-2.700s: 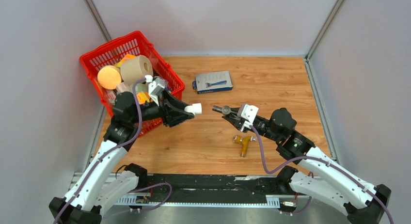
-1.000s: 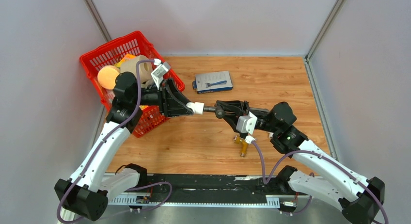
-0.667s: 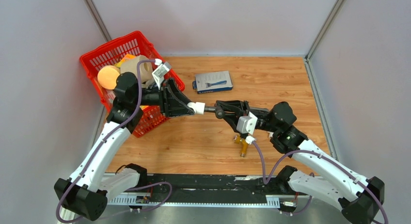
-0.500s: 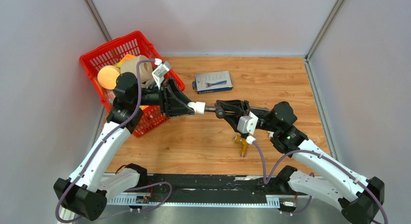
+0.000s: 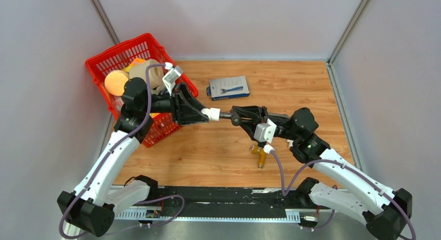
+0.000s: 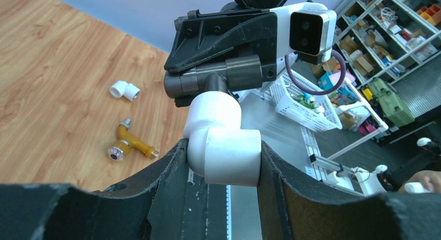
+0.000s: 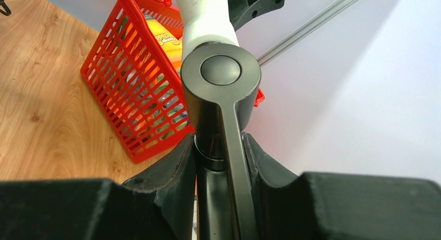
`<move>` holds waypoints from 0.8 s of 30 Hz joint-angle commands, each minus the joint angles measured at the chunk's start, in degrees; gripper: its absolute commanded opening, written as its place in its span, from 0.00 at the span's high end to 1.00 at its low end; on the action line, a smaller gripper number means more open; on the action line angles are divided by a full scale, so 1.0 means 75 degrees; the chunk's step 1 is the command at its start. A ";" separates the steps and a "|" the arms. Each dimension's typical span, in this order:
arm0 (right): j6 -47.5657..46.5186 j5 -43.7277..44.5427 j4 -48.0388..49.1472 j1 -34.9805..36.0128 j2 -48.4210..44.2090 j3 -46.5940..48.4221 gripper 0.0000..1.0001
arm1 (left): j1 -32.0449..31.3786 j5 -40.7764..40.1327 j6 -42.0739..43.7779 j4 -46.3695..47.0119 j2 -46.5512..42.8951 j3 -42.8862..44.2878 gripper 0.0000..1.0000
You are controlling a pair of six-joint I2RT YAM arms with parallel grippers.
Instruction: Install the water faucets
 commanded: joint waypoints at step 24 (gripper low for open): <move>0.0797 -0.0572 -0.0233 0.0108 0.0728 0.0989 1.00 | -0.0409 0.0241 0.3253 -0.1732 -0.0309 0.0778 1.00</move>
